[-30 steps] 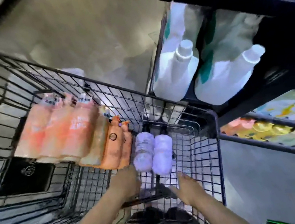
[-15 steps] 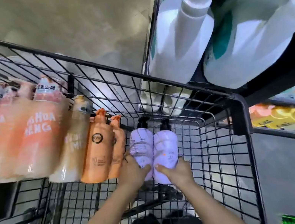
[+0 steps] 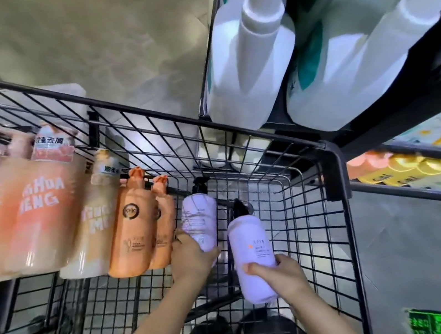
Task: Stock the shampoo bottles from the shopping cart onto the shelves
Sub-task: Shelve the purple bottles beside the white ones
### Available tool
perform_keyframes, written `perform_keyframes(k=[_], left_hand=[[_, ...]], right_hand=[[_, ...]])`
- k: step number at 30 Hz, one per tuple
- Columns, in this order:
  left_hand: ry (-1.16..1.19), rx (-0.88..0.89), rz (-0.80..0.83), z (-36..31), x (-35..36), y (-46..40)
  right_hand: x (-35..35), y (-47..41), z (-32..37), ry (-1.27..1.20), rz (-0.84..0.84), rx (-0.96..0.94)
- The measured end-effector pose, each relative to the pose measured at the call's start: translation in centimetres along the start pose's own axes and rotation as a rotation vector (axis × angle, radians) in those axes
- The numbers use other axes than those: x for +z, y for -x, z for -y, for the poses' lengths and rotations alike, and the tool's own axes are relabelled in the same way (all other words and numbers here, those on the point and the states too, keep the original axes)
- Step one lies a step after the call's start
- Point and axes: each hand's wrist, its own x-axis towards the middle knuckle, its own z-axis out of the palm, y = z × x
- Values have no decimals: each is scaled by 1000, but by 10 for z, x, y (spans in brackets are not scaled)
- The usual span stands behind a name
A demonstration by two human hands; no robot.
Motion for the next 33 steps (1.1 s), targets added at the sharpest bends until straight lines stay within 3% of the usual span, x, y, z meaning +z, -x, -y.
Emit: perform_keyframes(k=[8, 15, 20, 26, 33], left_hand=[[385, -17, 306, 9, -46, 69], [537, 194, 473, -6, -125, 176], [539, 355, 483, -36, -160, 236], [684, 445, 607, -82, -157, 297], [749, 599, 758, -177, -95, 372]], right_hand=[[-20, 66, 9, -243, 114, -2], [-64, 158, 14, -399, 213, -76], [-94, 211, 16, -549, 201, -189], [-157, 252, 8, -719, 235, -296], [-288, 285, -31, -795, 219, -517]])
